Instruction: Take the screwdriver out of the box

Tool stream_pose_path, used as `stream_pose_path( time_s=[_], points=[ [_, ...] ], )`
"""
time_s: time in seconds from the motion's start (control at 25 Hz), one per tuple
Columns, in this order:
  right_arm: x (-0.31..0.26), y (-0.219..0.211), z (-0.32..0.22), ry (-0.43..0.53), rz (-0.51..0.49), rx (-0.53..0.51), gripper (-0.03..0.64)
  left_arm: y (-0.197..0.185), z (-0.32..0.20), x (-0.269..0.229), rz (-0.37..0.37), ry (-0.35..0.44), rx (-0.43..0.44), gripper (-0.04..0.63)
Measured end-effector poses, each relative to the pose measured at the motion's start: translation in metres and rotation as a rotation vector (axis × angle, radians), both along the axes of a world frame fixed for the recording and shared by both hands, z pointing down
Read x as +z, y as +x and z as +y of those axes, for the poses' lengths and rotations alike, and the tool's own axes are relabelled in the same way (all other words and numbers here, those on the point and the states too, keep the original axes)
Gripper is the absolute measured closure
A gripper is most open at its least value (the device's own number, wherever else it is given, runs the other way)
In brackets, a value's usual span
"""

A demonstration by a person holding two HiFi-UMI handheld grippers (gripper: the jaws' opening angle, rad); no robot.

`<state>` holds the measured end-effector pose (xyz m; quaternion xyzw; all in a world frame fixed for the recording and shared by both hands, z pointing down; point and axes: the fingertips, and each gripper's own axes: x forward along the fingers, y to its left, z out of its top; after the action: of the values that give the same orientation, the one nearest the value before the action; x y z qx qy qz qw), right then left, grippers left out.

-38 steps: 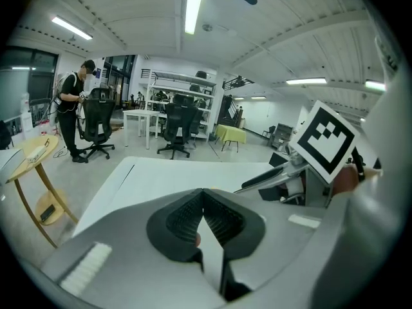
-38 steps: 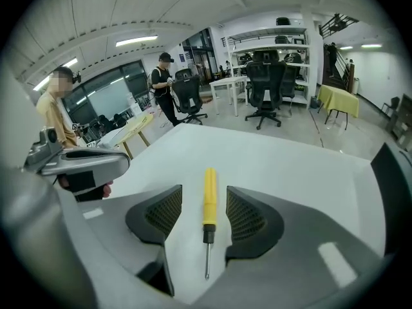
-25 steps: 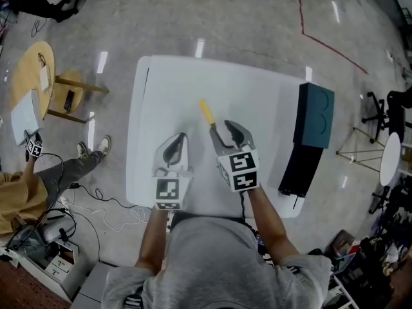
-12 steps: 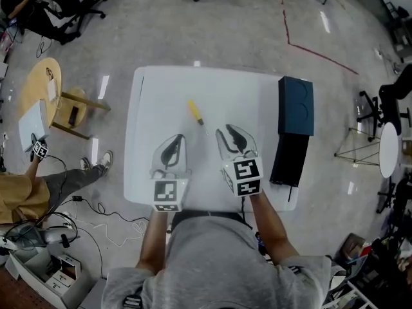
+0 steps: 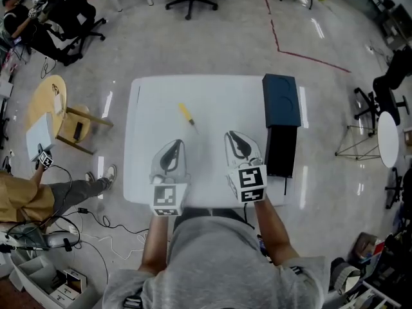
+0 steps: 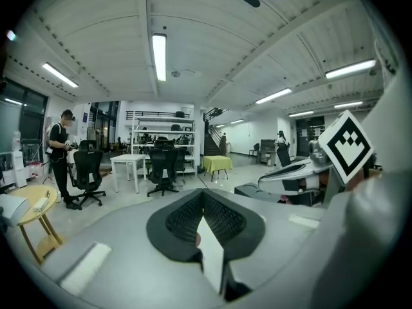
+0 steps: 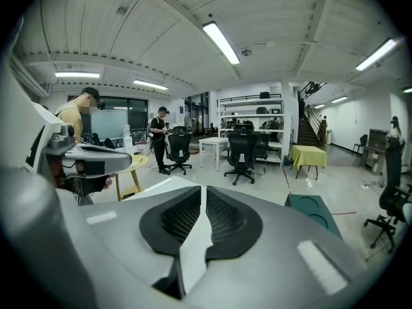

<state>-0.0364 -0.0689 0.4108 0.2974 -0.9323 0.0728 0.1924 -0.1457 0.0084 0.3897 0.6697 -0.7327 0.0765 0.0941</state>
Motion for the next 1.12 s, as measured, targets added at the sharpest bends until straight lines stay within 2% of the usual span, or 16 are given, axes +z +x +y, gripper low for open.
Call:
stream_pose_path(
  time_s=[0.24,0.44,0.76,1.12],
  points=[
    [-0.016,0.047,0.020,0.049,-0.036,0.032,0.612,0.038,0.020,-0.012,-0.018,0.018,0.010,0.584],
    [-0.021,0.068,0.031,0.078,-0.049,0.035,0.614,0.056,0.030,-0.011,-0.022,0.020,0.020,0.583],
    [-0.014,0.106,0.054,0.088,-0.057,0.045,0.614,0.088,0.051,-0.007,-0.031,0.021,0.028,0.583],
    [-0.002,0.134,0.070,0.069,-0.058,0.059,0.614,0.104,0.068,-0.002,-0.033,0.003,0.012,0.584]
  ],
)
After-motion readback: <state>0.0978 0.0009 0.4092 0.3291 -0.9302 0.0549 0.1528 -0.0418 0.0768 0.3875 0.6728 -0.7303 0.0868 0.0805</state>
